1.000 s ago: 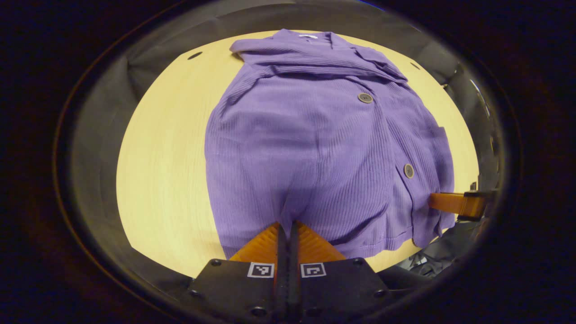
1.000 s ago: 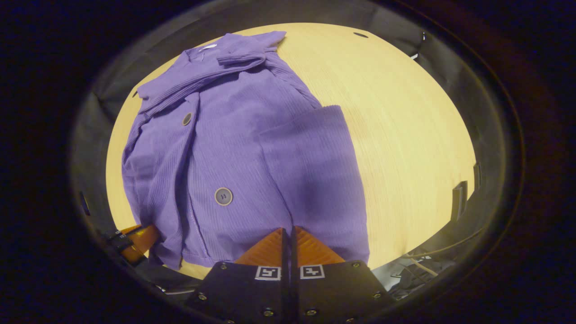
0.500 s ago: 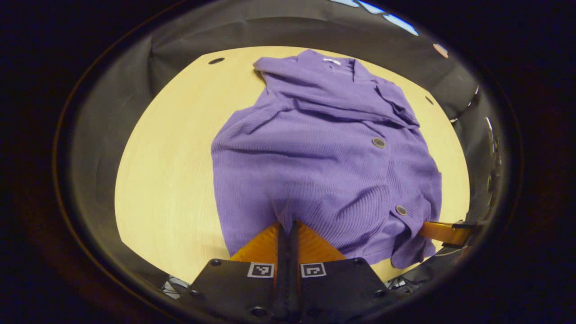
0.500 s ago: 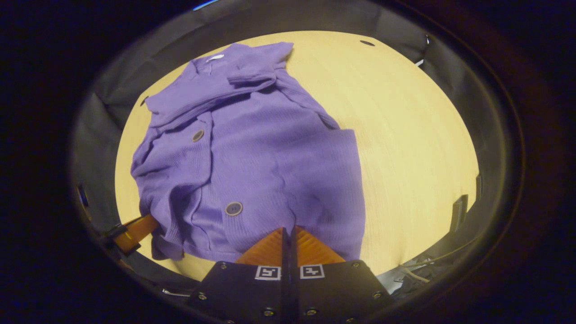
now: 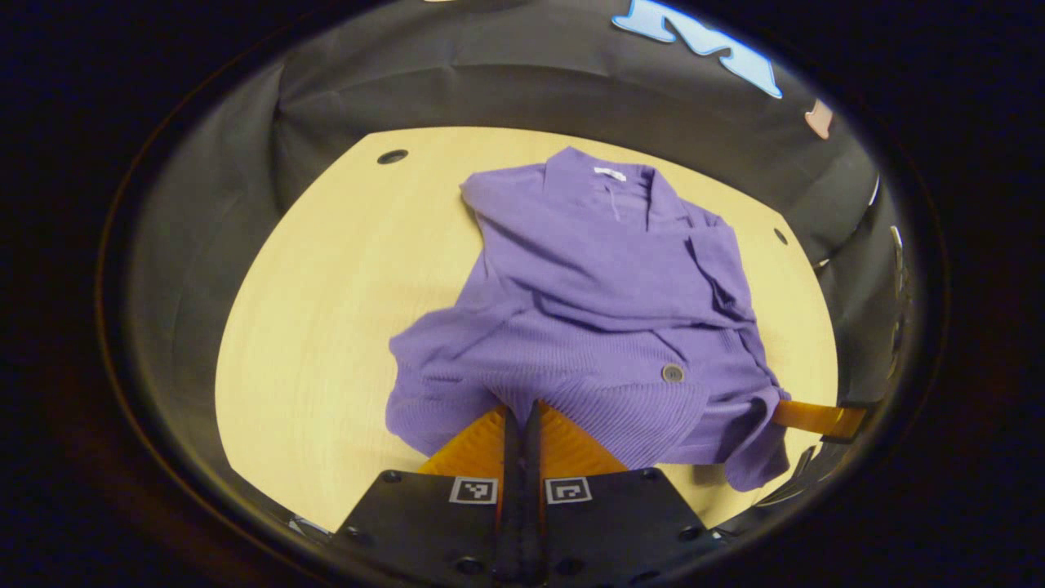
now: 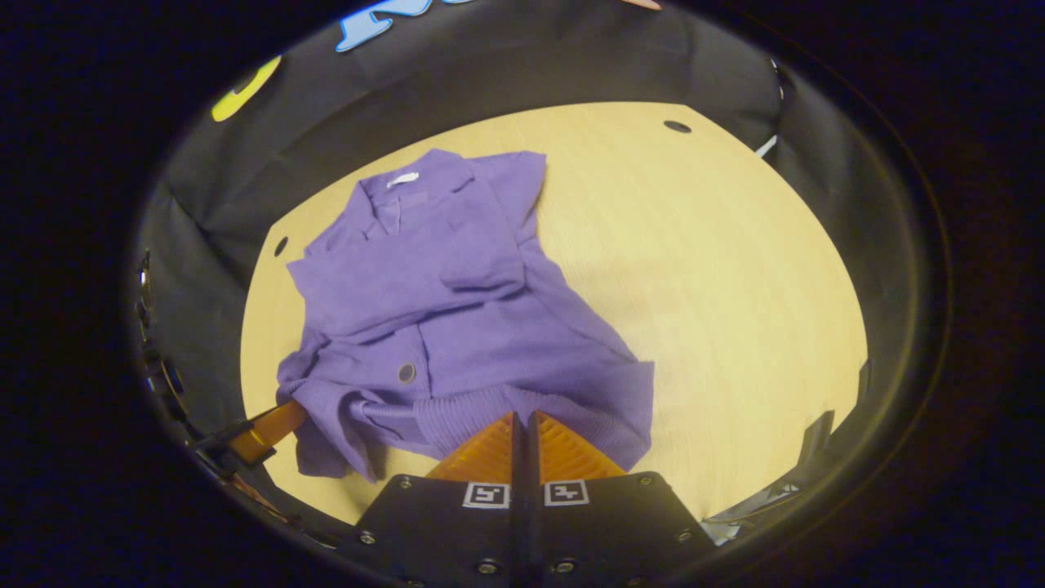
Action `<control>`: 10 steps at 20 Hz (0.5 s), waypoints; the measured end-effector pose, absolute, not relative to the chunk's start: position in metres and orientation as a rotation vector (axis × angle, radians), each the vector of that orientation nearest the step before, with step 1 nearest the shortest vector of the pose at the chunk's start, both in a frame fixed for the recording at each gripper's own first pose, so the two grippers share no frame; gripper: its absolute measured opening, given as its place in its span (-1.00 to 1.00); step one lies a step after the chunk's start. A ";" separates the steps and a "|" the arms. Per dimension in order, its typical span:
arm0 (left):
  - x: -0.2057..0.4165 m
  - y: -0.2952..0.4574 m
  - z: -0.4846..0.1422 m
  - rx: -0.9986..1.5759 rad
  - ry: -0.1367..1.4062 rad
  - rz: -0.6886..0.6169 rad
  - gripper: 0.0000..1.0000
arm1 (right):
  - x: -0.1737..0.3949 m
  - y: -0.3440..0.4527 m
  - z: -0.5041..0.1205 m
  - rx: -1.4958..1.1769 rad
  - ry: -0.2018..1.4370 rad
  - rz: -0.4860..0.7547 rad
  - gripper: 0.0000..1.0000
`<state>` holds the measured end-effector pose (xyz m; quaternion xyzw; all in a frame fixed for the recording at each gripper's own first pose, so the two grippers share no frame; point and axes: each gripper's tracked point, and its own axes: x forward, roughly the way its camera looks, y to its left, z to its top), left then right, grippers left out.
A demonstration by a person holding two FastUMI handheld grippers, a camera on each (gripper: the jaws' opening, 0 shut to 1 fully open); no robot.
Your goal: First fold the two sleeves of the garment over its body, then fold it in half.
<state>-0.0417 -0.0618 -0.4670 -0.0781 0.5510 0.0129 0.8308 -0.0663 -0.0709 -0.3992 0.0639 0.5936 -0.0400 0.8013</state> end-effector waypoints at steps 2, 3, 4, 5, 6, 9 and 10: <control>-0.022 -0.061 -0.461 -0.145 1.147 0.021 -0.86 | -0.042 -0.067 -0.388 0.127 1.235 -0.067 -0.98; -0.013 -0.061 -0.458 -0.134 1.135 0.018 -0.88 | -0.029 -0.065 -0.383 0.122 1.217 -0.059 -0.98; -0.005 -0.061 -0.456 -0.129 1.126 0.018 -0.86 | -0.017 -0.064 -0.379 0.119 1.198 -0.052 -0.98; 0.006 -0.061 -0.454 -0.129 1.117 0.020 -0.86 | -0.005 -0.061 -0.375 0.119 1.181 -0.045 -0.98; 0.016 -0.062 -0.450 -0.134 1.107 0.024 -0.86 | 0.008 -0.059 -0.372 0.122 1.165 -0.040 -0.98; 0.052 -0.060 -0.437 -0.144 1.062 0.036 -0.87 | 0.046 -0.056 -0.364 0.134 1.121 -0.033 -0.99; 0.065 -0.059 -0.430 -0.145 1.043 0.038 -0.86 | 0.059 -0.056 -0.363 0.136 1.111 -0.032 -0.99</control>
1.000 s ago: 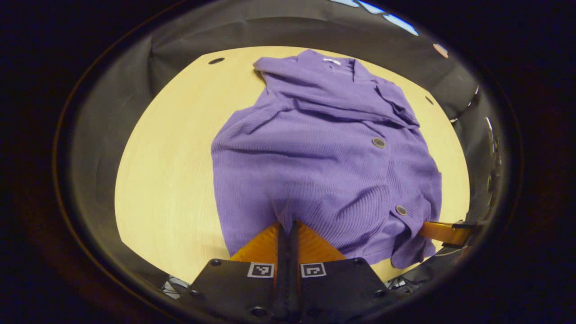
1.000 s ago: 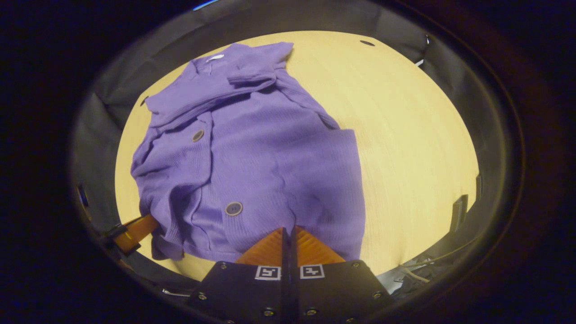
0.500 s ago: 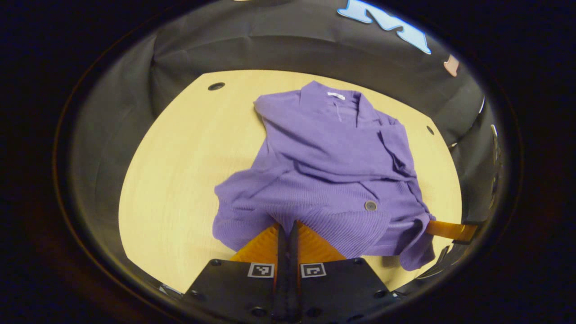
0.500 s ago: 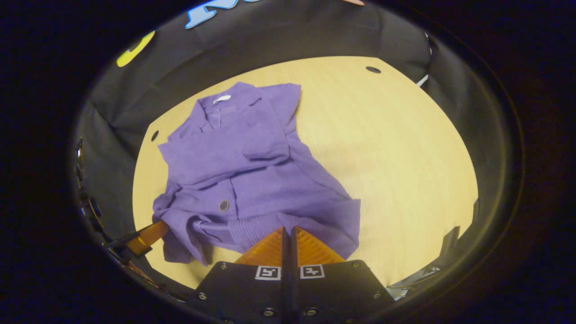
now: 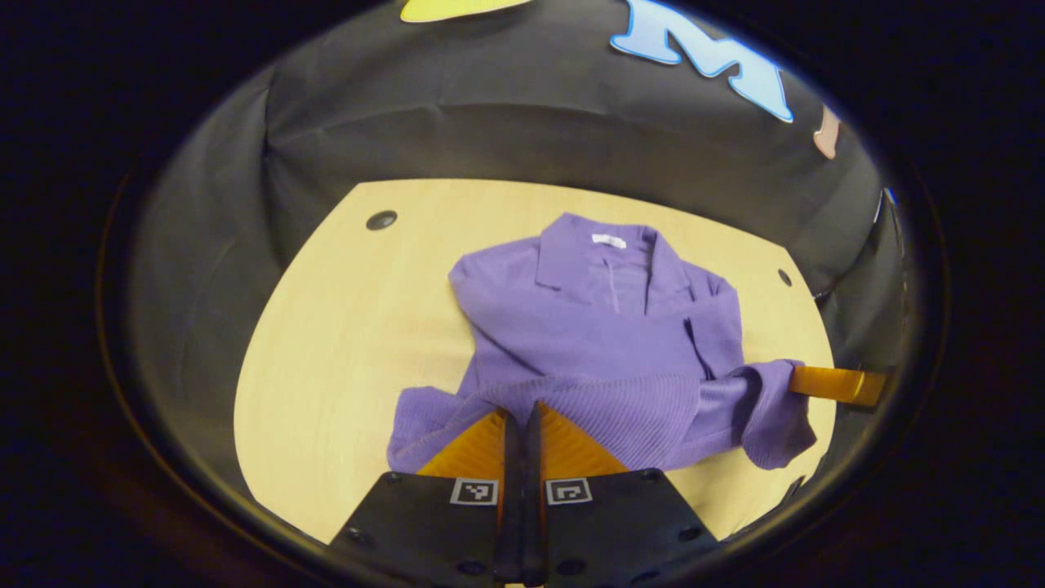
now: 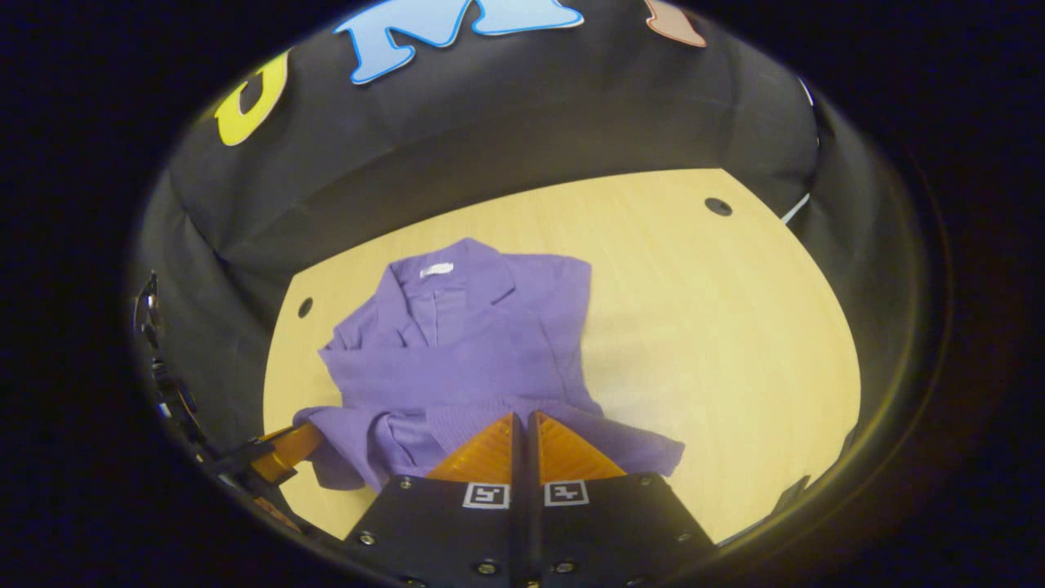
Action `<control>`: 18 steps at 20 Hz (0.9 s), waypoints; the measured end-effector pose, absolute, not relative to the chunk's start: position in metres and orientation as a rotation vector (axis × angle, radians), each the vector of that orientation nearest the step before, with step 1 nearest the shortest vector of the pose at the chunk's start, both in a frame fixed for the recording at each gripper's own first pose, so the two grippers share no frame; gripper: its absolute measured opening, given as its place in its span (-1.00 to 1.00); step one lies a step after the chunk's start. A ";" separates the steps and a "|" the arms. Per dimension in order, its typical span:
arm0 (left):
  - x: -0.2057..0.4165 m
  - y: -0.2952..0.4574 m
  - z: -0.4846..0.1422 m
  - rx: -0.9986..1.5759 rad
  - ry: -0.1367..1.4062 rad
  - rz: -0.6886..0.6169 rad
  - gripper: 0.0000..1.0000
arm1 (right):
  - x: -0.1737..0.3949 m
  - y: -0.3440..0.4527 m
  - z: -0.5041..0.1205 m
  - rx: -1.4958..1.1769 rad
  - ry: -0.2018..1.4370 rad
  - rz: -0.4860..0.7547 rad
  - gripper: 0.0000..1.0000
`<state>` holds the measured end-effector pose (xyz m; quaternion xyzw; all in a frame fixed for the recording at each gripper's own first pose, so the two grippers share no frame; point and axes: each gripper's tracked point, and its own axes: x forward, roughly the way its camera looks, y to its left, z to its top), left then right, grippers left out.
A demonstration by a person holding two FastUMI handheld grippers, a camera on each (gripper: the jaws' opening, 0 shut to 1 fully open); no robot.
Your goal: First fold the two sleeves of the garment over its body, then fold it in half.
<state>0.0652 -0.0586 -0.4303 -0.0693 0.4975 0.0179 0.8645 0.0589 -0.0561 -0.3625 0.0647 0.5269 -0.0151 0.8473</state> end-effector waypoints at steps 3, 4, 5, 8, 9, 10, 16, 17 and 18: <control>0.103 -0.061 -0.420 -0.148 1.005 0.036 -0.86 | 0.094 -0.062 -0.354 0.141 1.079 -0.032 -0.99; 0.114 -0.063 -0.418 -0.144 0.997 0.033 -0.87 | 0.108 -0.063 -0.355 0.146 1.071 -0.036 -0.98; 0.125 -0.064 -0.417 -0.139 0.991 0.031 -0.86 | 0.119 -0.065 -0.354 0.154 1.064 -0.041 -0.98; 0.154 -0.071 -0.414 -0.133 0.977 0.018 -0.87 | 0.154 -0.075 -0.347 0.176 1.029 -0.061 -0.98; 0.163 -0.075 -0.416 -0.135 0.977 0.016 -0.86 | 0.163 -0.077 -0.346 0.187 1.026 -0.066 -0.98; 0.171 -0.078 -0.418 -0.137 0.977 0.015 -0.87 | 0.171 -0.081 -0.349 0.193 1.031 -0.070 -0.98; 0.241 -0.079 -0.447 -0.129 0.974 0.040 -0.87 | 0.189 -0.088 -0.394 0.209 1.108 -0.084 -0.98; 0.250 -0.077 -0.457 -0.126 0.979 0.050 -0.87 | 0.191 -0.087 -0.399 0.208 1.115 -0.079 -0.98; 0.254 -0.077 -0.468 -0.116 0.991 0.054 -0.87 | 0.191 -0.086 -0.403 0.205 1.121 -0.074 -0.98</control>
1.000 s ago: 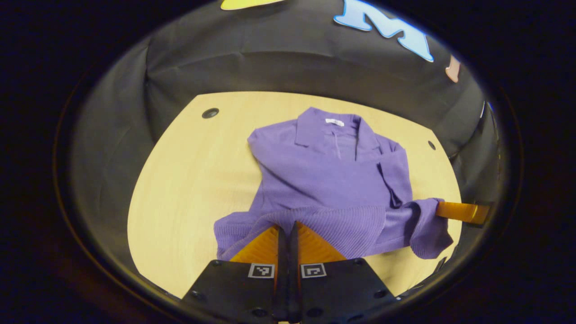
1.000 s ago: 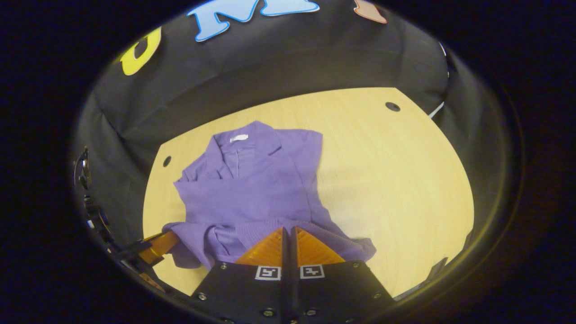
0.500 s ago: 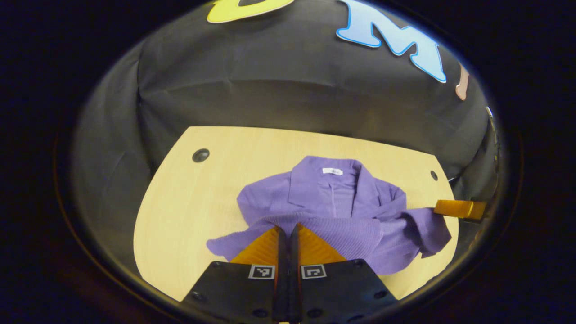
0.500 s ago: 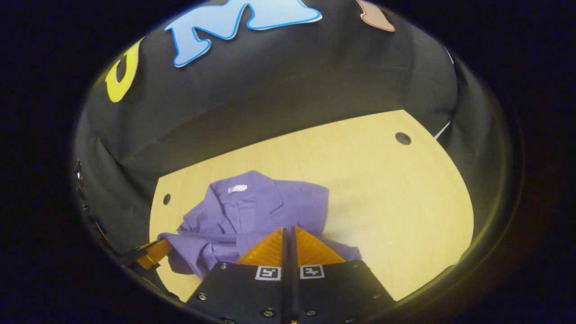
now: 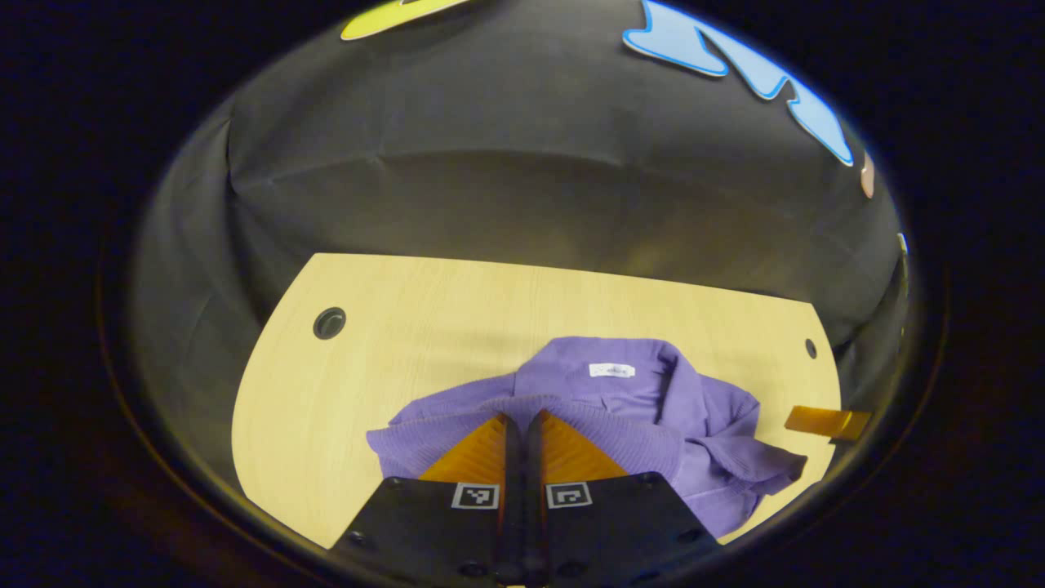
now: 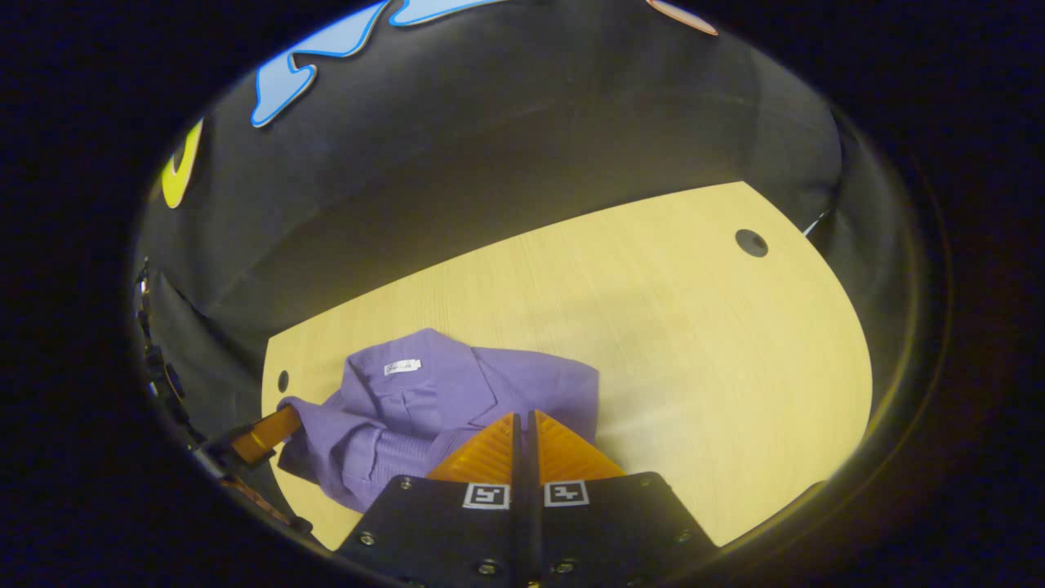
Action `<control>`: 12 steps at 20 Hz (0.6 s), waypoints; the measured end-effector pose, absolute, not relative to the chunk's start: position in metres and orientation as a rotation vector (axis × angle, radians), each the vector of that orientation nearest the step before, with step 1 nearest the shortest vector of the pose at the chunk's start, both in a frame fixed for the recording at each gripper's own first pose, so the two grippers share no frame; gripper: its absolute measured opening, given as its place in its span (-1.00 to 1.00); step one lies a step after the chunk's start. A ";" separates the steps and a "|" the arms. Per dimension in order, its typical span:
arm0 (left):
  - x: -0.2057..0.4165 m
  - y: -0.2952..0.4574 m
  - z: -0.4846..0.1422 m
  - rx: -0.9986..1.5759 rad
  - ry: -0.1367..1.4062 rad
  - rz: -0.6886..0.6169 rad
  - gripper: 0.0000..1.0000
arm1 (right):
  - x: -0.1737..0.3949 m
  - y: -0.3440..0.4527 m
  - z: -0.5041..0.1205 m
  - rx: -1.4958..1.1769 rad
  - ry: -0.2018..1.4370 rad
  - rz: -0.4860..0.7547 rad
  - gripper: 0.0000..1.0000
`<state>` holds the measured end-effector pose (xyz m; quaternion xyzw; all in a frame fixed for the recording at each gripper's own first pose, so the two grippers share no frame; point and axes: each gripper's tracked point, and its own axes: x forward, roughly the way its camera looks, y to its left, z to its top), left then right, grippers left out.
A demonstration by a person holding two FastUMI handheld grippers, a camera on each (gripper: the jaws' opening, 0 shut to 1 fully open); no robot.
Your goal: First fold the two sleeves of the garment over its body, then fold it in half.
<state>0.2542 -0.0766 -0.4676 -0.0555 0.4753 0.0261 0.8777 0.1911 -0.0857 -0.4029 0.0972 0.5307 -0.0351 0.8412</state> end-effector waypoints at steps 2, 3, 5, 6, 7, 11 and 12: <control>0.251 -0.076 -0.488 -0.093 1.035 0.061 -0.87 | 0.189 -0.083 -0.409 0.196 1.134 -0.060 -0.98; 0.251 -0.075 -0.496 -0.094 1.053 0.067 -0.87 | 0.189 -0.083 -0.411 0.187 1.138 -0.055 -0.98; 0.249 -0.079 -0.510 -0.113 1.080 0.064 -0.87 | 0.187 -0.079 -0.412 0.181 1.143 -0.040 -0.98; 0.247 -0.082 -0.515 -0.123 1.092 0.058 -0.87 | 0.187 -0.078 -0.409 0.179 1.140 -0.034 -0.98; 0.247 -0.084 -0.515 -0.134 1.090 0.052 -0.85 | 0.188 -0.076 -0.406 0.178 1.135 -0.032 -0.99; 0.248 -0.084 -0.499 -0.132 1.053 0.030 -0.37 | 0.186 -0.074 -0.398 0.183 1.119 -0.022 -0.98; 0.247 -0.082 -0.490 -0.121 1.036 0.028 -0.01 | 0.184 -0.073 -0.394 0.180 1.113 -0.021 -0.98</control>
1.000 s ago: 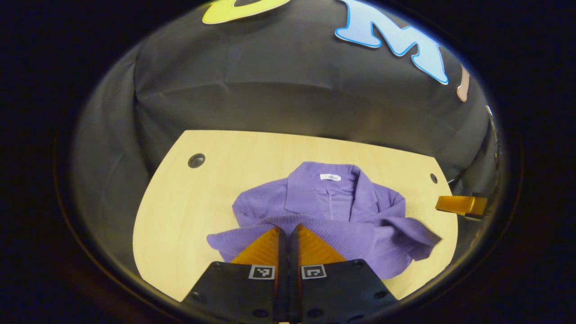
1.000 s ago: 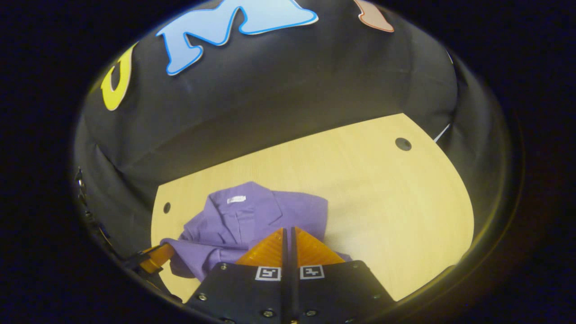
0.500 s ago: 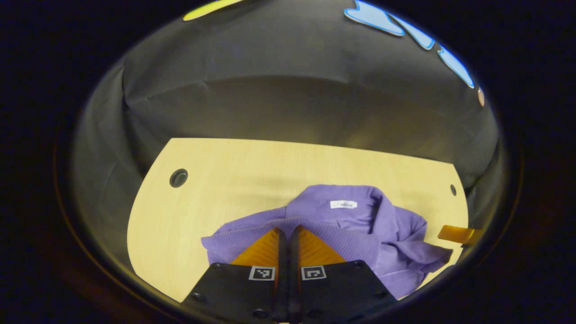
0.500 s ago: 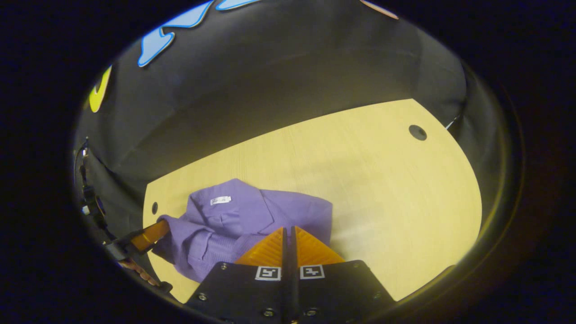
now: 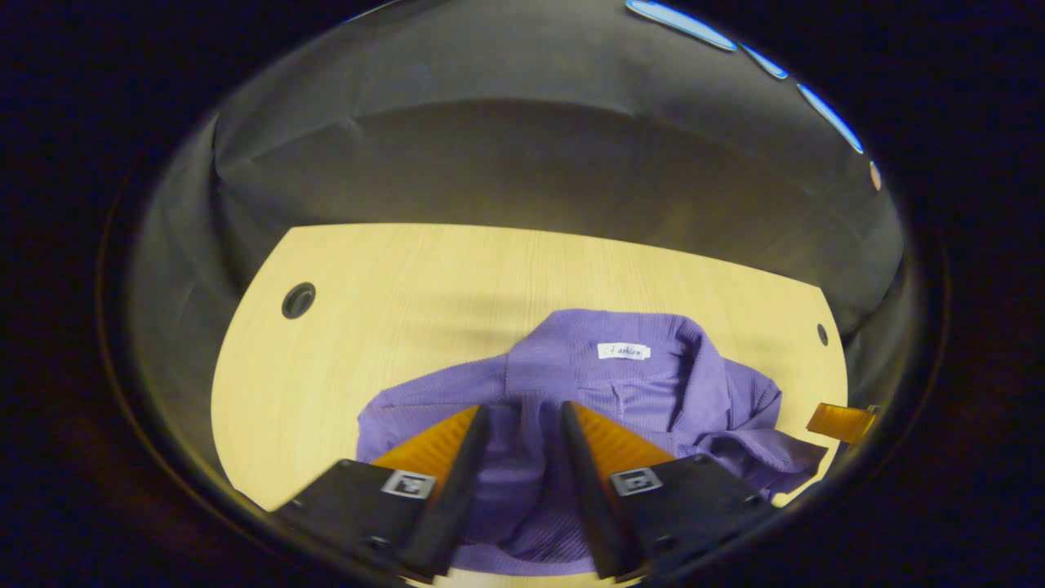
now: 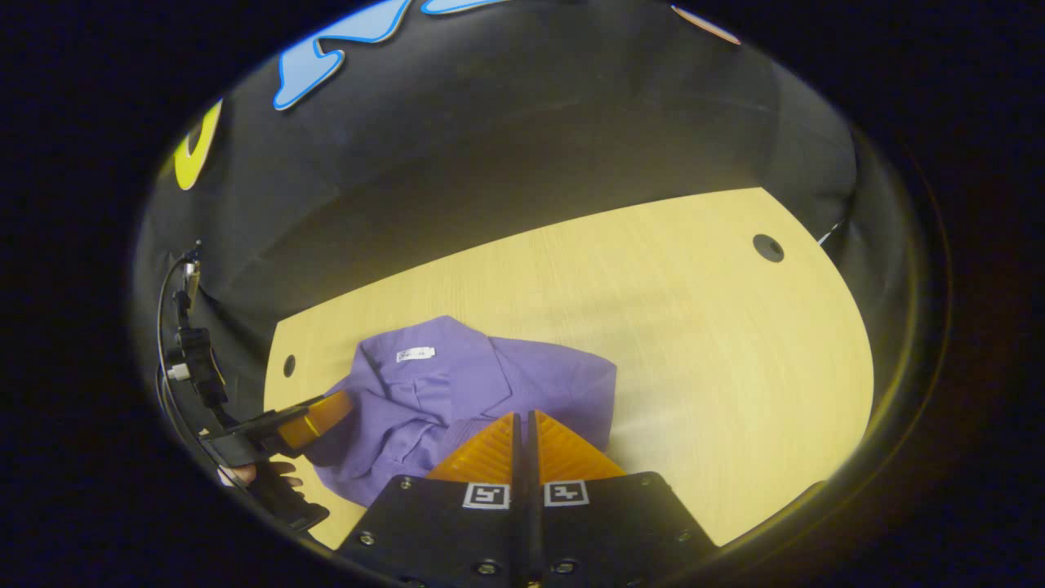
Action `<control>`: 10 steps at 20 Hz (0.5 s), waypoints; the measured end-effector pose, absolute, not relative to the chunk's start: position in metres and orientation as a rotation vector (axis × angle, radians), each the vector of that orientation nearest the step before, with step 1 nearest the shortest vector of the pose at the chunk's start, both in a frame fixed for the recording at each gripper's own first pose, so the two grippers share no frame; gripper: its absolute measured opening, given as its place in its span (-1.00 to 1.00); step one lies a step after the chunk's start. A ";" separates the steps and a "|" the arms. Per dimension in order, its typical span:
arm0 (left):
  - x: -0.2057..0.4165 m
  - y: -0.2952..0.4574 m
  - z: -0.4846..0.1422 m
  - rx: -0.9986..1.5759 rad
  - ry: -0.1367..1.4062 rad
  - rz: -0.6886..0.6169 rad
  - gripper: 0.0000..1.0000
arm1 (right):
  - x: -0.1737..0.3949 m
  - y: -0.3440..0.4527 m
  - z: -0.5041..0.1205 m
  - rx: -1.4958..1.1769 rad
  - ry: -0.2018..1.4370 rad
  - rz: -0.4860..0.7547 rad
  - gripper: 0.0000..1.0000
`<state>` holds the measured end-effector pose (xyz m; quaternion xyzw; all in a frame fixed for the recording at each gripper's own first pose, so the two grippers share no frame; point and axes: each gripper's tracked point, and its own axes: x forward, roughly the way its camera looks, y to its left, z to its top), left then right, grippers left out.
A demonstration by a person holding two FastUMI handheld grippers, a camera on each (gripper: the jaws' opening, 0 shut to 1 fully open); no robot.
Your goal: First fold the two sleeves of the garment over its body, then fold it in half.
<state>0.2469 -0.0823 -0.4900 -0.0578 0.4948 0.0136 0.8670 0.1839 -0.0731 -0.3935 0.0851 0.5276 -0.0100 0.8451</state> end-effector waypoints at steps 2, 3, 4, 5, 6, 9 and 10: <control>0.241 -0.082 -0.469 -0.114 1.009 0.011 0.70 | 0.182 -0.071 -0.383 0.170 1.097 -0.016 -0.97; 0.237 -0.083 -0.459 -0.110 0.989 0.001 0.67 | 0.181 -0.071 -0.377 0.157 1.079 -0.016 -0.99; 0.234 -0.084 -0.445 -0.106 0.964 -0.010 0.65 | 0.179 -0.070 -0.369 0.142 1.060 -0.015 -0.98; 0.231 -0.085 -0.430 -0.104 0.934 -0.021 0.65 | 0.178 -0.068 -0.361 0.131 1.041 -0.012 -0.98; 0.227 -0.086 -0.413 -0.107 0.901 -0.037 0.65 | 0.175 -0.066 -0.351 0.123 1.021 -0.007 -0.98; 0.211 -0.094 -0.358 -0.093 0.808 -0.086 0.65 | 0.166 -0.055 -0.317 0.116 0.955 0.013 -0.98; 0.205 -0.096 -0.339 -0.086 0.769 -0.098 0.70 | 0.162 -0.051 -0.303 0.110 0.927 0.018 -0.98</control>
